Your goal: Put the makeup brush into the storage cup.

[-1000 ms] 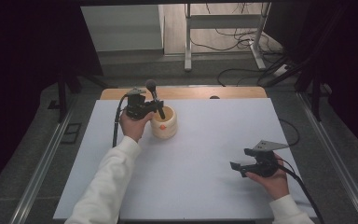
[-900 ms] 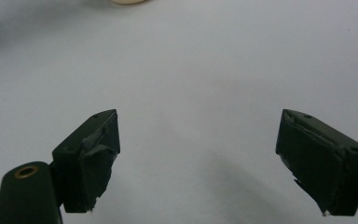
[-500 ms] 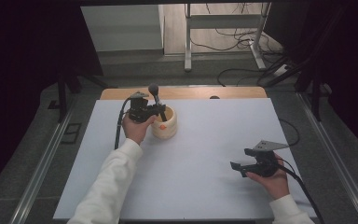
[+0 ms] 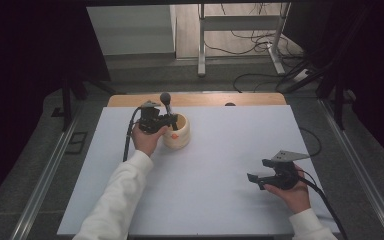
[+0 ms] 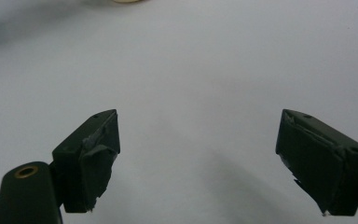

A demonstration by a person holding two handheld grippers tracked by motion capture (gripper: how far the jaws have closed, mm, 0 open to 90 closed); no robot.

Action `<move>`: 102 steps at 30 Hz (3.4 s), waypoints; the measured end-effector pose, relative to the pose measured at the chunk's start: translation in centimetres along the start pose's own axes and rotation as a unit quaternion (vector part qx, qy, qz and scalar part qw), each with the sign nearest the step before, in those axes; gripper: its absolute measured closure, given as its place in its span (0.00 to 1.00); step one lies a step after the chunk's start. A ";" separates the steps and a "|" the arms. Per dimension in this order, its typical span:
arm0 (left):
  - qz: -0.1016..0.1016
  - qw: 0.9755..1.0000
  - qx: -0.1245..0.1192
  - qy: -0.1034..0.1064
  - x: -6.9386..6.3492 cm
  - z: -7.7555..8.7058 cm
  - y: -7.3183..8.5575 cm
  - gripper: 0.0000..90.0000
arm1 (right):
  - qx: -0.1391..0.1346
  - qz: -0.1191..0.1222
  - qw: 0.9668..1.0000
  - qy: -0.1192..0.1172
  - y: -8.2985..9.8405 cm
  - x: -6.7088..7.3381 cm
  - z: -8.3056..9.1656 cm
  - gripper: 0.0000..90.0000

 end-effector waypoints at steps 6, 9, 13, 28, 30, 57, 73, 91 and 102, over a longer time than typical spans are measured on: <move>-0.002 1.000 0.000 0.004 -0.3 -0.2 0.0 0.82 | 0.001 0.000 1.000 0.000 0.0 0.0 0.0 0.16; -0.008 1.000 -0.008 0.005 -0.3 -0.1 -0.1 0.79 | 0.001 0.000 1.000 -0.001 0.0 0.0 0.0 0.16; -0.038 0.999 -0.027 -0.021 -0.3 0.4 -0.8 0.45 | 0.002 0.000 1.000 -0.002 0.1 0.1 0.0 0.16; -0.033 0.999 -0.037 -0.007 -1.2 2.4 -1.1 0.14 | 0.001 0.000 1.000 -0.001 0.0 0.0 0.0 0.16; -0.031 0.999 -0.034 -0.003 -1.3 2.6 -1.0 0.13 | 0.001 0.000 1.000 -0.001 0.0 0.0 0.0 0.16; -0.056 0.998 -0.033 0.007 -2.8 6.2 0.0 0.13 | -0.004 -0.006 1.000 0.002 0.0 -0.3 0.4 0.16; -0.054 0.998 -0.031 0.010 -2.5 8.3 1.6 0.15 | -0.006 -0.005 1.000 0.003 -0.1 -0.4 0.4 0.16; -0.045 0.999 -0.017 0.014 -1.4 10.0 4.9 0.15 | -0.006 -0.005 1.000 0.003 -0.1 -0.4 0.3 0.16; -0.037 0.999 -0.008 0.017 -0.8 11.4 6.8 0.16 | -0.002 -0.004 1.000 0.004 0.0 -0.4 0.3 0.16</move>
Point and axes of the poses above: each handheld gripper's, and its own axes: z roughly backward along the jaws, y roughly out of its underside, x roughly to its left, the point moved 10 cm from there along -z, roughly forward along the jaws, and after that the axes turned 10 degrees about -x, right-handed, at the moved point
